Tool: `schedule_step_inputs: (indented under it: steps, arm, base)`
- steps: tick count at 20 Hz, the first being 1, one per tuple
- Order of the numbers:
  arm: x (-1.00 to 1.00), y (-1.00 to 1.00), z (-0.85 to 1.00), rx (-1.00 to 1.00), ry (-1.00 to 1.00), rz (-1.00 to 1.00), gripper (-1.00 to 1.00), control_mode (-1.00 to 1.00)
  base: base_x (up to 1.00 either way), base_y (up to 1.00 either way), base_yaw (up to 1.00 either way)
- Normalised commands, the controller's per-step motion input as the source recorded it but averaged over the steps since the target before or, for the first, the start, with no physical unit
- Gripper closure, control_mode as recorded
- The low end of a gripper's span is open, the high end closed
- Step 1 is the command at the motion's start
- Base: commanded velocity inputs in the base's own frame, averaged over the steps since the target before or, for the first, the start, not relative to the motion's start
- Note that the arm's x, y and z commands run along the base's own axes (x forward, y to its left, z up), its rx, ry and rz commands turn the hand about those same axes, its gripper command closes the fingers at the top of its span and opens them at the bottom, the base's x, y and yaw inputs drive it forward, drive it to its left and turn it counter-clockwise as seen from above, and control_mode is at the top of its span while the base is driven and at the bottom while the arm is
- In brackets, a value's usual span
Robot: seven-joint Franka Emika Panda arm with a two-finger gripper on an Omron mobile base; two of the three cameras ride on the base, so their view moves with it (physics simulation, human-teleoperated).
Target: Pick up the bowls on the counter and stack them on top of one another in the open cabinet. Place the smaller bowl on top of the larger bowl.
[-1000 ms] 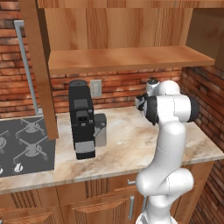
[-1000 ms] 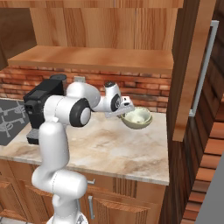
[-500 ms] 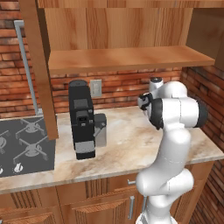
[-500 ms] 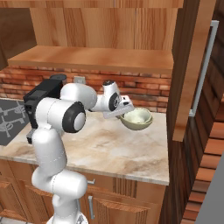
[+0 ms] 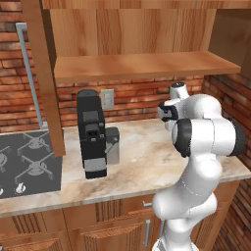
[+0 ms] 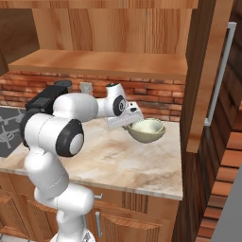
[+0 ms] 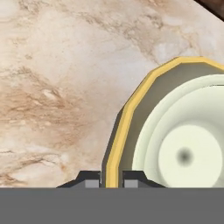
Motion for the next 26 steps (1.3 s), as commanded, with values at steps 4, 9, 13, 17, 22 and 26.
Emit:
schedule_step_inputs:
  steps: [4, 9, 13, 17, 22, 26]
  arm:
    - [-0.59, 0.13, 0.37, -0.05, 0.03, 0.05, 1.00, -1.00]
    - [-0.71, 0.26, 0.29, -0.06, 0.00, 0.10, 1.00, -1.00]
    - [-0.78, 0.29, 0.19, -0.04, 0.00, 0.13, 1.00, -1.00]
    - [-0.70, 0.25, 0.28, 0.00, -0.01, 0.13, 1.00, -1.00]
    - [-0.60, 0.23, 0.48, 0.00, 0.00, 0.14, 1.00, -1.00]
    - [-0.56, 0.20, 0.57, 0.00, 0.00, 0.18, 1.00, -1.00]
  base:
    - [0.00, 0.00, 0.00]
    - [0.00, 0.00, 0.00]
    - [0.00, 0.00, 0.00]
    - [0.00, 0.00, 0.00]
    - [0.00, 0.00, 0.00]
    - [0.00, 0.00, 0.00]
